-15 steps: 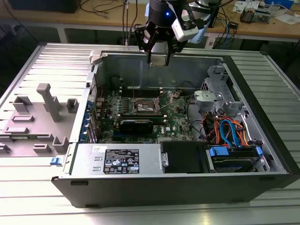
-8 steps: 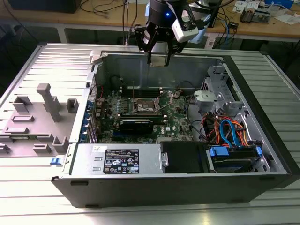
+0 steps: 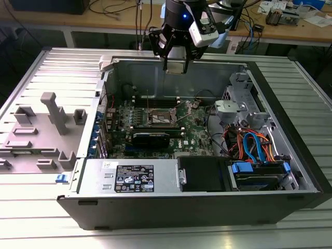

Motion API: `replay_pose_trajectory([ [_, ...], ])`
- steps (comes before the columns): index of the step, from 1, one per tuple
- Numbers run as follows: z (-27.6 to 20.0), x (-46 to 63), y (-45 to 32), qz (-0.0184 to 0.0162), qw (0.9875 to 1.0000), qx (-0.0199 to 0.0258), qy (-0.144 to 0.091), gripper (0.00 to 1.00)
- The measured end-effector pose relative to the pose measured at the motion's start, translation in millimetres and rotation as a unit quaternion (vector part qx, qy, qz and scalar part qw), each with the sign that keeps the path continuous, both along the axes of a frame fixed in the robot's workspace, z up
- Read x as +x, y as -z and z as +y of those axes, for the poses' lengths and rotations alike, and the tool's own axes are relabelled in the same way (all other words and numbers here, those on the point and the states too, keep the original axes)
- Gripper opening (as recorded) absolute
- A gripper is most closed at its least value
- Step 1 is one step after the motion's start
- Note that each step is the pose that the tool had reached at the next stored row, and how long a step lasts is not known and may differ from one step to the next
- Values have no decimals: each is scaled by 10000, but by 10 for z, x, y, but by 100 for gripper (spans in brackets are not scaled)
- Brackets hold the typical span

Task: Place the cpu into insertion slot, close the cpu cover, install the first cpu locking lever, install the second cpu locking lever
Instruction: 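Place the cpu into insertion slot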

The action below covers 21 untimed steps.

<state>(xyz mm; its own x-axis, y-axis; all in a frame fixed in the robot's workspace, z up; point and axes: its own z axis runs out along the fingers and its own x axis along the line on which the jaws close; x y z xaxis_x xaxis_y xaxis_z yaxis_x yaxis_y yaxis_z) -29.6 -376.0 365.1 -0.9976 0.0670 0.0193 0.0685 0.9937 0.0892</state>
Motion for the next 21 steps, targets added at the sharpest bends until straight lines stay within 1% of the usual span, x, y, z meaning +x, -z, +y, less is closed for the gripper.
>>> replay_pose_trajectory([
  [2,0,0,0,0,10000,0,11,55],
  [8,-1,0,0,0,9999,0,163,55],
  [9,-7,-1,0,0,9998,0,177,55],
  [12,-61,0,1,0,9998,0,177,55],
  [13,-70,-1,1,0,9998,0,177,55],
  [21,-72,0,1,0,9998,0,184,55],
])
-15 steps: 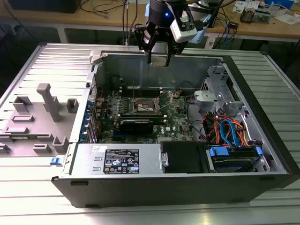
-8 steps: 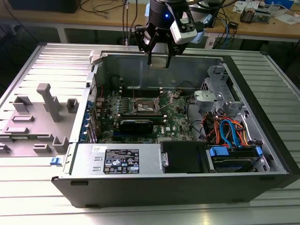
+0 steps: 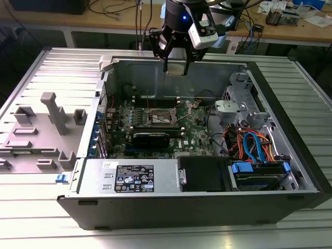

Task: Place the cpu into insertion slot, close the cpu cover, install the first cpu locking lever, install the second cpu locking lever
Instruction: 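Place the cpu into insertion slot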

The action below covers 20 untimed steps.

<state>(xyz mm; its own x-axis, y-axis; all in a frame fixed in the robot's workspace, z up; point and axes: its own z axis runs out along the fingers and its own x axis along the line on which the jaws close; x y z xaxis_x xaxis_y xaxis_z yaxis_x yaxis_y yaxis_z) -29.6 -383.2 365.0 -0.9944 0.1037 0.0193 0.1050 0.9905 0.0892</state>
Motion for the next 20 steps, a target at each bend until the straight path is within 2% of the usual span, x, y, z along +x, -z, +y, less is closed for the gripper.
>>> replay_pose_trajectory([
  [11,-4,0,0,0,9998,0,206,55],
  [20,-19,0,2,0,9983,0,590,55],
])
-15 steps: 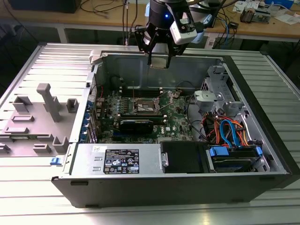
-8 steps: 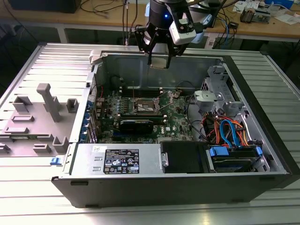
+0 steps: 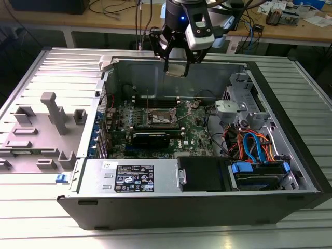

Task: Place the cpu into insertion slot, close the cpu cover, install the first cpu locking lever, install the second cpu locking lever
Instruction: 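Place the cpu into insertion slot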

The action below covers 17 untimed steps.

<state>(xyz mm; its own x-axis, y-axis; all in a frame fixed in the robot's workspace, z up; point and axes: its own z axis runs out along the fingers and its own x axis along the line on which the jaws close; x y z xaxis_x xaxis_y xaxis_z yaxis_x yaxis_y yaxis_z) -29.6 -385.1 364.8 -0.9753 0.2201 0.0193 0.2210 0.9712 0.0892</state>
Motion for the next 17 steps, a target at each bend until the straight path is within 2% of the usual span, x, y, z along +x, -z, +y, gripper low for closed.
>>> replay_pose_trajectory([
  [9,-6,0,1,0,9994,0,354,55],
  [12,-7,0,1,0,9989,0,471,55],
  [13,-8,0,2,0,9983,0,586,55],
  [17,-9,0,2,0,9976,0,696,55],
])
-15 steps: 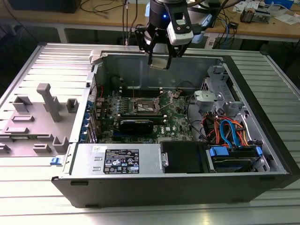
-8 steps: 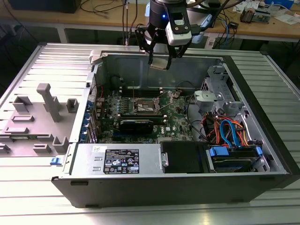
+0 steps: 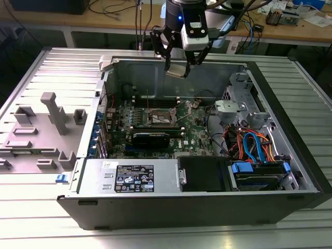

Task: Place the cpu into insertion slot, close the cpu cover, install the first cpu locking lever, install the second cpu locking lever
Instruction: 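Place the cpu into insertion slot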

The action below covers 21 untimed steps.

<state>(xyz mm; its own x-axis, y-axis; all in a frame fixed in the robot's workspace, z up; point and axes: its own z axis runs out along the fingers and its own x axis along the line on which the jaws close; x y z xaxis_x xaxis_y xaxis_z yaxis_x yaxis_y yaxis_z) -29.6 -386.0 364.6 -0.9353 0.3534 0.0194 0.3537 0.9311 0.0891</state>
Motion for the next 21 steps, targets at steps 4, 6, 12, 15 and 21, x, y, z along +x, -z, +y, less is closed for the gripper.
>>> replay_pose_trajectory([
  [4,-1,0,1,0,9999,0,140,55],
  [6,-1,0,1,0,9998,0,198,55],
  [12,-3,0,2,1,9993,0,380,55],
  [15,-5,0,3,1,9989,0,466,55],
  [21,-6,0,3,1,9980,0,632,55],
])
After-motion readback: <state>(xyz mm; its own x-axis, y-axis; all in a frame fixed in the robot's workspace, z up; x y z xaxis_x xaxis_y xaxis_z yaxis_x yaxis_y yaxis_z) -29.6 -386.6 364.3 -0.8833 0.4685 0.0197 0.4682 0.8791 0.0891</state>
